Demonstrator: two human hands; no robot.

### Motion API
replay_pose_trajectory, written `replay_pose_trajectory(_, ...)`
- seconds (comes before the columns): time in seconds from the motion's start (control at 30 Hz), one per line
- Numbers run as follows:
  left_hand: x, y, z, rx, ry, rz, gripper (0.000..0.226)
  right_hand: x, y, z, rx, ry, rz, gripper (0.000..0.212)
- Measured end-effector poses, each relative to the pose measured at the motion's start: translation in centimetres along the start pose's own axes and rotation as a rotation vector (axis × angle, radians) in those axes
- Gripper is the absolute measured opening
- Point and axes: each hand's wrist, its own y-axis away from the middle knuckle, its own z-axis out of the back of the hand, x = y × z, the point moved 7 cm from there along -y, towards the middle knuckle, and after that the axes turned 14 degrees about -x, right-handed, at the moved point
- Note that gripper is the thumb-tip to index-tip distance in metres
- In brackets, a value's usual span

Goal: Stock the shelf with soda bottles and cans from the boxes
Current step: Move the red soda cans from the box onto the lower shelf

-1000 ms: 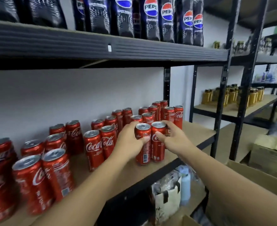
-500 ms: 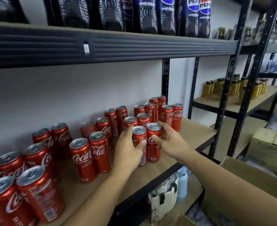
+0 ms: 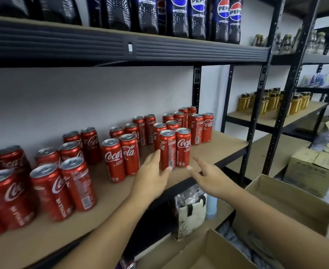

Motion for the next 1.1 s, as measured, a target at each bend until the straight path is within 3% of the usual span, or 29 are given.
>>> replay_pose_trajectory(0.43,3.9,28.2,1.6,0.334,-0.240,-0.175,0.058,-1.5,29.3,-6.2,0.117,0.402,0.151,0.057)
replay_pose_trajectory(0.53,5.6,30.5,1.0,0.388,-0.246,-0.144,0.052,-1.6,30.2,-6.5,0.163,0.412,0.125,0.059)
replay_pose_trajectory(0.63,8.3,32.6,-0.1,0.462,-0.266,-0.072,0.066,-2.6,30.1,-8.0,0.282,0.439,0.073,0.064)
replay_pose_trajectory(0.77,9.7,34.9,1.0,0.504,-0.262,0.072,0.051,-5.6,32.6,-8.6,0.437,0.366,-0.110,0.068)
replay_pose_trajectory(0.9,7.8,36.6,3.7,0.618,-0.233,0.200,0.052,-5.4,35.6,-3.9,0.532,0.372,-0.241,0.076)
replay_pose_trajectory(1.03,3.3,36.2,7.5,0.741,-0.259,0.266,0.065,-1.4,35.7,1.6,0.565,0.323,-0.224,0.072)
replay_pose_trajectory(1.1,1.7,35.3,9.1,0.783,-0.258,0.300,0.071,-0.1,34.7,3.9,0.575,0.324,-0.235,0.085)
